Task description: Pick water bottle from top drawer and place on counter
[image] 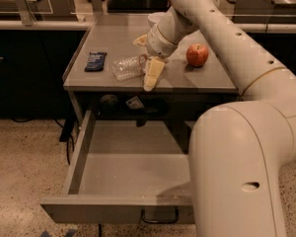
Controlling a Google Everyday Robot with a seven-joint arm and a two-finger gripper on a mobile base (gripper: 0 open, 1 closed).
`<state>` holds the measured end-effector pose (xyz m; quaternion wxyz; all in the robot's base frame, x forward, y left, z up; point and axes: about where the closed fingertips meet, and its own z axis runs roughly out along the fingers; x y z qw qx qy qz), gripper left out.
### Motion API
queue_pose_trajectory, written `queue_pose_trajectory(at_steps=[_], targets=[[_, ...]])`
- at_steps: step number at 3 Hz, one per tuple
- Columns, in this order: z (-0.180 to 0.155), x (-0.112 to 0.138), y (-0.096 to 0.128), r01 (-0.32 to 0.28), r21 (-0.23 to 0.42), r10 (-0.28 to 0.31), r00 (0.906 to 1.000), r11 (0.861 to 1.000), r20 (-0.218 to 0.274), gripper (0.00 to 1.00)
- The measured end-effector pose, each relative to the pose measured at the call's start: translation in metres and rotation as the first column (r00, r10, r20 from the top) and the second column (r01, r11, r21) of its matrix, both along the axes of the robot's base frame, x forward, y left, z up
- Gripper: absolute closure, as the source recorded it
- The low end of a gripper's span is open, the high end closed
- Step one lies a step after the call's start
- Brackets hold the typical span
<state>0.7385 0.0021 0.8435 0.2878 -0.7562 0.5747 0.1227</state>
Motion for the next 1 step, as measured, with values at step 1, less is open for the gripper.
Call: queue_pose_trajectory(at_steps=[1], targets=[[0.0000, 0.0000, 0.0000, 0.000, 0.000, 0.000, 1.0000, 1.000, 0.000, 0.00]])
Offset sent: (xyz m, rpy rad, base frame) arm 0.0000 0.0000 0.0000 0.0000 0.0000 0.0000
